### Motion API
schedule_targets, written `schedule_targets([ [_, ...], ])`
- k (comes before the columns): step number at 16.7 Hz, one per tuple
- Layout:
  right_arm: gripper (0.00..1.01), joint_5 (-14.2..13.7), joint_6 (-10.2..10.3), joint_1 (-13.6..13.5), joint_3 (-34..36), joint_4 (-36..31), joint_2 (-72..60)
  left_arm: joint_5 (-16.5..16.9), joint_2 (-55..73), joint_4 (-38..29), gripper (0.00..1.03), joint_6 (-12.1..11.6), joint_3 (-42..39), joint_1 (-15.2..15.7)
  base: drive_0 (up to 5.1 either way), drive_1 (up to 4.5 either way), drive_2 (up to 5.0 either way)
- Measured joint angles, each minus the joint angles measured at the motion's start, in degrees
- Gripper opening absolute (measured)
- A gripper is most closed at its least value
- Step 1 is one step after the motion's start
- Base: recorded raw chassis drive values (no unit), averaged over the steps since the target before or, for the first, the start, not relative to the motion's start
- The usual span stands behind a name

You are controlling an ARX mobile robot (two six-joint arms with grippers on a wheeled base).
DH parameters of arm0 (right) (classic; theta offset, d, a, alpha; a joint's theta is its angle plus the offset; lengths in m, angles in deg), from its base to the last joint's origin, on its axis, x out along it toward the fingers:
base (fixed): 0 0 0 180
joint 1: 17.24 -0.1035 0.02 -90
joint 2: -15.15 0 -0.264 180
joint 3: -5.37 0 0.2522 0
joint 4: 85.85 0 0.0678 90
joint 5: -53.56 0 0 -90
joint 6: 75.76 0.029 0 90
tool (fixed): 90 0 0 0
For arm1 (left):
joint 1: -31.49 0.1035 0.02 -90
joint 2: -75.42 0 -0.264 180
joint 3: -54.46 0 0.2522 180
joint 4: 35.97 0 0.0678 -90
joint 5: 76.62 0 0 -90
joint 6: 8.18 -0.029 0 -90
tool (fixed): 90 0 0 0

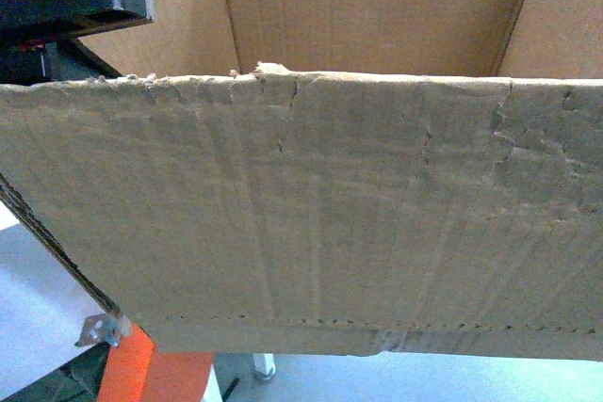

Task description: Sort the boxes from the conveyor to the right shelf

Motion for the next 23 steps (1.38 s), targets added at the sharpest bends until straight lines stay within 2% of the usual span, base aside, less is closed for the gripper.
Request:
schedule_targets([
  [23,0.03,0.02,0.0,0.0,0.0,0.0,0.0,-0.02,0.0,0.0,0.04,0.0,0.0,0.0,0.0,0.0,0.0],
])
